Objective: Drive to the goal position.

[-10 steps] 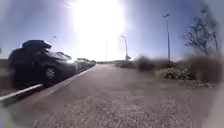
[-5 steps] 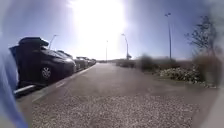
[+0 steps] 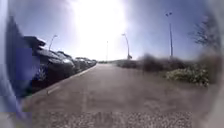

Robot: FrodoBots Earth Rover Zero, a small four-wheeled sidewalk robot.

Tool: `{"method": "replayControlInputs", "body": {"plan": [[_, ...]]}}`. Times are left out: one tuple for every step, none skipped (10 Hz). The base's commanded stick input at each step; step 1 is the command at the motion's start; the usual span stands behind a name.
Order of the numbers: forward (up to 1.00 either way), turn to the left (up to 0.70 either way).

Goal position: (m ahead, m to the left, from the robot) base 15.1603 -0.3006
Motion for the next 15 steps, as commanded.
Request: {"method": "replayControlInputs", "body": {"plan": [[1.00,0.00],[1.00,0.00],[1.00,0.00],[1.00,0.00],[1.00,0.00],[1.00,0.00],[1.00,0.00],[1.00,0.00],[1.00,0.00],[1.00,0.00],[1.00,0.00],[1.00,0.00],[1.00,0.00],[1.00,0.00],[1.00,0.00]]}}
